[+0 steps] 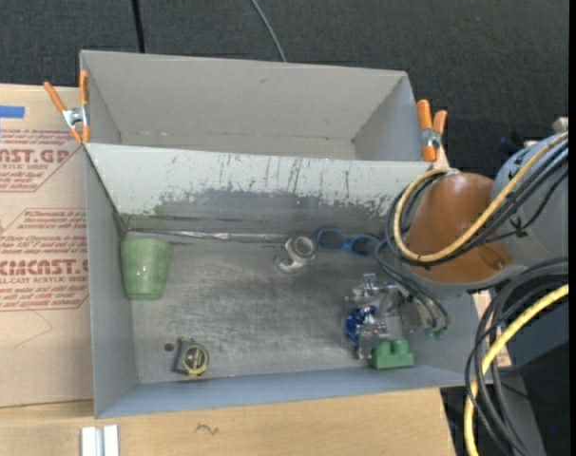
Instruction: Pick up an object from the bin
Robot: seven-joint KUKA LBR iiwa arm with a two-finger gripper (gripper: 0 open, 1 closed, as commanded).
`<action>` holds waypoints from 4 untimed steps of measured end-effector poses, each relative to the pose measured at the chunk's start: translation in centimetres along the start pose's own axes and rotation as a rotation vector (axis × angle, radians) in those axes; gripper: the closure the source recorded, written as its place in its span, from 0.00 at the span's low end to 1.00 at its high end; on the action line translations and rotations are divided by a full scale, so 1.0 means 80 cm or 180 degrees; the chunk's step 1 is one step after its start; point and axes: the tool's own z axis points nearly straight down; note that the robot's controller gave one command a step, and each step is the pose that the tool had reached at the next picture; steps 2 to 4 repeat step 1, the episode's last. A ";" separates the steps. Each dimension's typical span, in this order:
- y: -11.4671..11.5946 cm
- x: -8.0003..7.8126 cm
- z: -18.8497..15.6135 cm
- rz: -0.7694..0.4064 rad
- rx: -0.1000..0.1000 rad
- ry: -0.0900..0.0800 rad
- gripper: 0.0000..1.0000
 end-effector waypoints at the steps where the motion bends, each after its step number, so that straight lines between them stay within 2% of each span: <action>1: -0.024 -0.009 -0.179 -0.1452 0.0011 -0.0019 1.00; 4: -0.024 -0.009 -0.179 -0.1452 0.0011 -0.0019 1.00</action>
Offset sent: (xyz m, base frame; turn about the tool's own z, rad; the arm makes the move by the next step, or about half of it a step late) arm 0.0065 -0.0194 0.1406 -0.4559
